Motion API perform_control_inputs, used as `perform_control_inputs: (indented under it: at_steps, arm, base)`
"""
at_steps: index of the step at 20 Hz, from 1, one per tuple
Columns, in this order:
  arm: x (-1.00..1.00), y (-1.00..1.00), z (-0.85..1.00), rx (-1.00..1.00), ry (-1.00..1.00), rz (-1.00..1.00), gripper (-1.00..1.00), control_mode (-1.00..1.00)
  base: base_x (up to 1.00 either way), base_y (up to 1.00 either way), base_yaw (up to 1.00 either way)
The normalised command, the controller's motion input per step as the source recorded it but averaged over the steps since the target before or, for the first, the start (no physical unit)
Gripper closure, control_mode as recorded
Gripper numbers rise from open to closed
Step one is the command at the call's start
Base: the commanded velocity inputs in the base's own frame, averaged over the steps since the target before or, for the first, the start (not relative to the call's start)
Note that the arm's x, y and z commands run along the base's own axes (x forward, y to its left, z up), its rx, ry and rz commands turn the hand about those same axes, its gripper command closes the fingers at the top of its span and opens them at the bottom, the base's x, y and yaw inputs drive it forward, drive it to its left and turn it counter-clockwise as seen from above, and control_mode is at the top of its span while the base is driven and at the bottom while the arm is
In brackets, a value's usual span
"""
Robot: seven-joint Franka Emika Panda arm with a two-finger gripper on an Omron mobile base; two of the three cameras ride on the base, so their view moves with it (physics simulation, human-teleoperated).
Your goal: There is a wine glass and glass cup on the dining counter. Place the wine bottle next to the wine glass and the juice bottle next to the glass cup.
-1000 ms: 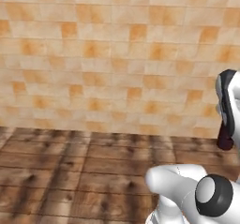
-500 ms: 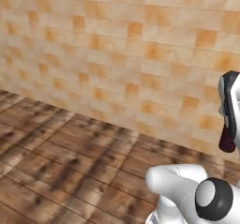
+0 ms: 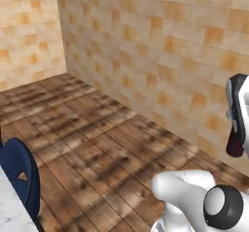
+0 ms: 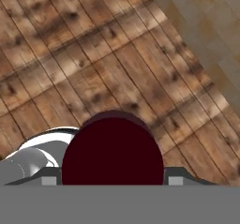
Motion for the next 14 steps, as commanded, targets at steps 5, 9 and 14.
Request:
perform_control_inputs:
  at_steps: [5,9,14]
  arm:
    - [0.0,0.0,0.0,0.0,0.0,0.0,1.0,1.0]
    - [0.0,0.0,0.0,0.0,0.0,0.0,1.0,1.0]
    - [0.0,0.0,0.0,0.0,0.0,0.0,1.0,1.0]
  base:
    - [0.63,-0.01,0.42]
    - [0.8,-0.05,0.16]
    - [0.83,-0.14,0.04]
